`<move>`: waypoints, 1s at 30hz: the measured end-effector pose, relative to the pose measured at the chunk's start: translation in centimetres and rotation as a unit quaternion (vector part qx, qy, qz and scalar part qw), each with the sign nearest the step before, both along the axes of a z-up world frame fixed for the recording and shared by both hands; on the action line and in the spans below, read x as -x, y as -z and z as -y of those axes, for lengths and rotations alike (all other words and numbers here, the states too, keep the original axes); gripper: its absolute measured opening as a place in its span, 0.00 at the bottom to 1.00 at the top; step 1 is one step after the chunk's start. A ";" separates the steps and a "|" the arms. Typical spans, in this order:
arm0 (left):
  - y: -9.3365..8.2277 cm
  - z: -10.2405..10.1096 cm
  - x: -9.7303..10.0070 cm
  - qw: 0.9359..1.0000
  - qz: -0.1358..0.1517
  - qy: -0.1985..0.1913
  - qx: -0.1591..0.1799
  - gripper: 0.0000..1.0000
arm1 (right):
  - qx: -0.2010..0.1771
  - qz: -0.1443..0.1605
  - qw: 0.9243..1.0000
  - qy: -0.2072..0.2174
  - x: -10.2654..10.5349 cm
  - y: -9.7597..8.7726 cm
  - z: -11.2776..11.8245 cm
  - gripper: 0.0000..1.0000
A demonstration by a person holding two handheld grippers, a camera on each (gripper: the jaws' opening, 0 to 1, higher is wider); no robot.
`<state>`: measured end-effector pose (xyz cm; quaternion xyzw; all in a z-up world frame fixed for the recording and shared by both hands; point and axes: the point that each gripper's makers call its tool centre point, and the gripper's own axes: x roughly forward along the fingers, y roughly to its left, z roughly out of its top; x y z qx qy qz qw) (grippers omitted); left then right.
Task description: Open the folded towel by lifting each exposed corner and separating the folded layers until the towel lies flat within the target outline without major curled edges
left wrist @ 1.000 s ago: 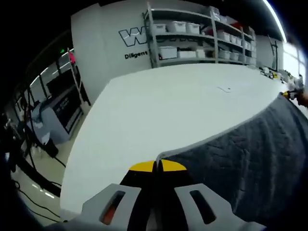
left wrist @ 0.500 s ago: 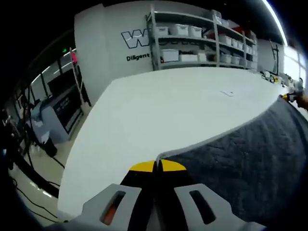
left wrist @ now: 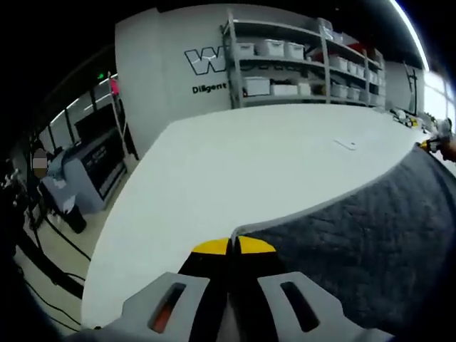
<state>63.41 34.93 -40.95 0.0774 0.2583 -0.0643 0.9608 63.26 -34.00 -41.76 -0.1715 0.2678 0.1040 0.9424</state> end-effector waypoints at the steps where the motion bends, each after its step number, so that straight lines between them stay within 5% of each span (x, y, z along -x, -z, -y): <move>1: 0.0 -0.1 -0.3 1.000 0.000 0.000 -0.001 0.01 | 0.001 0.000 1.000 0.000 -0.1 0.0 0.0 0.00; 30: 0.0 -1.7 -9.5 1.000 -0.008 0.002 -0.013 0.01 | 0.007 -0.008 1.000 0.022 -4.1 0.1 -0.2 0.00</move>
